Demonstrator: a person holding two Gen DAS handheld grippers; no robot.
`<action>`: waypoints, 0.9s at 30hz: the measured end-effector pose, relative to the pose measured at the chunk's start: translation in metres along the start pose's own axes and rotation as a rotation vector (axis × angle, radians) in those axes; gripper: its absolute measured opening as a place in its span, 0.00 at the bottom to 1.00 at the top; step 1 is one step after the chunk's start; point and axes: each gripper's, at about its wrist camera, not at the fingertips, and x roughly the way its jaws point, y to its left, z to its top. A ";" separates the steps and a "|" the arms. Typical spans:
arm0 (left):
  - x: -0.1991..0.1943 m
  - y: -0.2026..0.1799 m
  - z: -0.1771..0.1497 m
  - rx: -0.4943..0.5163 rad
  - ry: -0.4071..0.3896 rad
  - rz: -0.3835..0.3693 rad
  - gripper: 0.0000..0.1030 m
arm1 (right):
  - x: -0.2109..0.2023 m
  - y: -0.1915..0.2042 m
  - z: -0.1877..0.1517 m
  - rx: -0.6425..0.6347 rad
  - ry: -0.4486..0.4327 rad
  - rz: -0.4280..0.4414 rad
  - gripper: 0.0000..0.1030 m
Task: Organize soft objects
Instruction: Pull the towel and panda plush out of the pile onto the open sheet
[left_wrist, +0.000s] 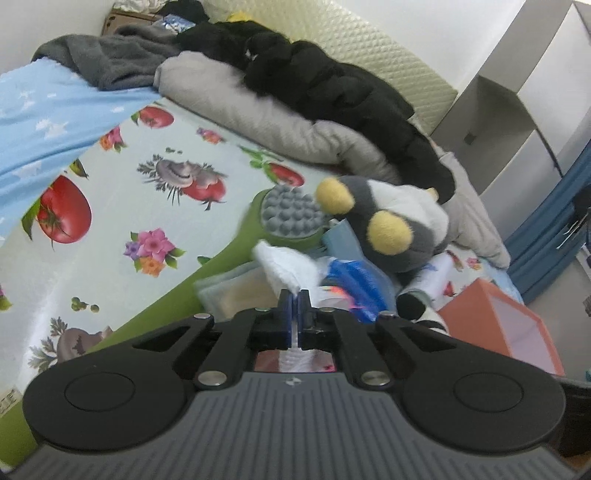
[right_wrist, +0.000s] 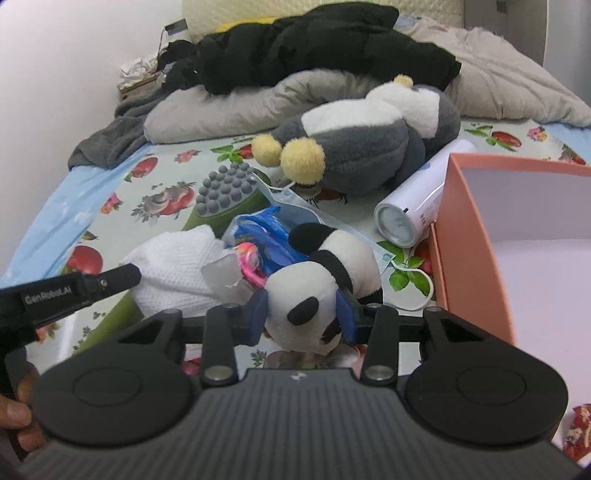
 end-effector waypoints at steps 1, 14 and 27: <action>-0.006 -0.003 0.000 -0.001 -0.006 -0.003 0.03 | -0.007 0.001 -0.001 -0.004 -0.008 0.001 0.42; -0.103 -0.026 -0.020 0.033 -0.085 -0.042 0.03 | -0.077 0.013 -0.041 -0.070 -0.055 0.021 0.42; -0.153 -0.003 -0.106 -0.019 0.070 -0.037 0.03 | -0.100 0.028 -0.116 -0.111 0.011 -0.013 0.42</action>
